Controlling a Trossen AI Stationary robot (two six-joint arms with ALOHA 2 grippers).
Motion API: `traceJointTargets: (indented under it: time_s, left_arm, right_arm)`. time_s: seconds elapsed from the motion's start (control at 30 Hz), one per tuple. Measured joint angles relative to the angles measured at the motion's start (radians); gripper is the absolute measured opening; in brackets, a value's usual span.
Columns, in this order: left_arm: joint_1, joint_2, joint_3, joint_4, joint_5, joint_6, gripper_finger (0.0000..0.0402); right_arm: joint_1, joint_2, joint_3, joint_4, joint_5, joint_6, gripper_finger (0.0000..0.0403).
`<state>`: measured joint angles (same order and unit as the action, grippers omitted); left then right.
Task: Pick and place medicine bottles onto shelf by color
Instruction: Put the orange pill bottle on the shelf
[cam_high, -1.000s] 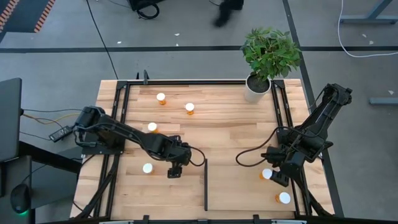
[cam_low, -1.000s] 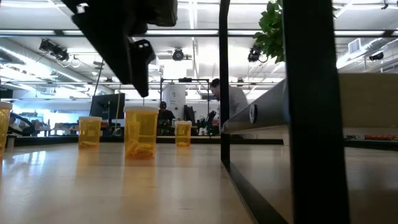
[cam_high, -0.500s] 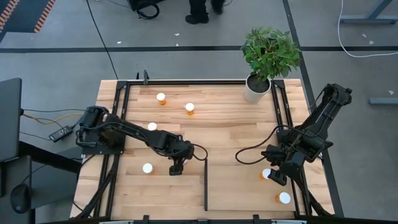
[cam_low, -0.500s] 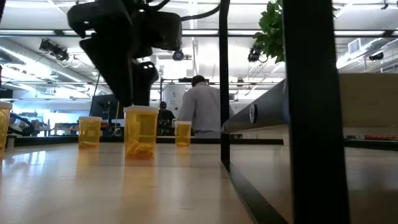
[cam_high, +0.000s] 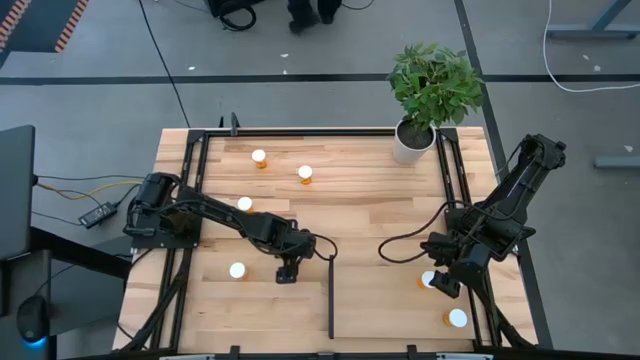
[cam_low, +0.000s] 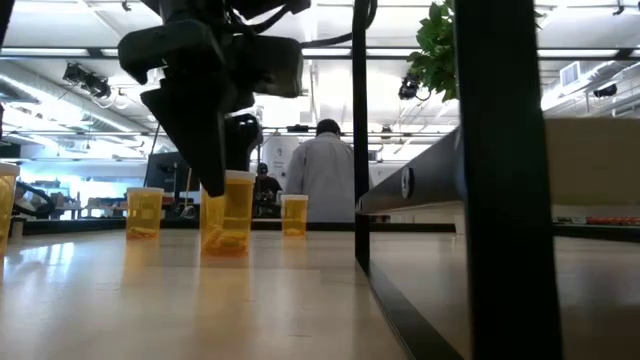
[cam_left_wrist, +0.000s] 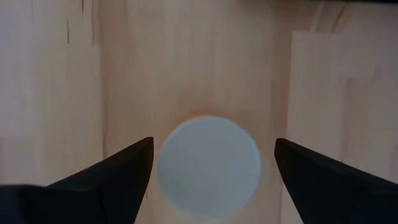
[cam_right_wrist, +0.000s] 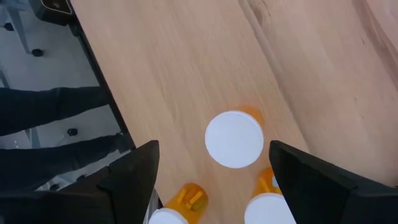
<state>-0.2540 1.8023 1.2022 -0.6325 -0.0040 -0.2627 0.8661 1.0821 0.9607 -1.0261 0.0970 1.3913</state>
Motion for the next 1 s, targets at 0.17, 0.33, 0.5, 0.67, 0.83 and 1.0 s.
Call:
traceJointTargets:
  time_s: [0.17, 0.33, 0.5, 0.67, 0.83, 1.0]
  left_arm:
    - [0.000, 0.000, 0.000, 0.001, -0.001, -0.006, 0.0298]
    - [0.000, 0.000, 0.000, 0.002, -0.002, -0.011, 0.0245]
    - [0.000, 0.000, 0.002, 0.001, -0.002, -0.042, 0.0207]
    - [0.001, 0.000, 0.047, -0.033, -0.002, -0.047, 0.0213]
    - [0.017, 0.000, 0.158, -0.161, -0.002, -0.034, 0.0245]
    - [0.035, 0.000, 0.308, -0.361, -0.002, 0.006, 0.0217]
  right_arm:
    - [0.000, 0.000, 0.000, -0.004, 0.000, 0.000, 0.0311]
    - [0.000, 0.000, 0.000, -0.003, 0.000, 0.000, 0.0311]
    - [0.000, 0.000, 0.000, -0.003, 0.001, 0.001, 0.0311]
    - [0.000, 0.000, 0.000, -0.003, 0.004, 0.011, 0.0311]
    - [0.000, 0.000, 0.000, -0.003, 0.004, 0.012, 0.0311]
    - [0.000, 0.000, 0.000, -0.003, 0.004, 0.011, 0.0311]
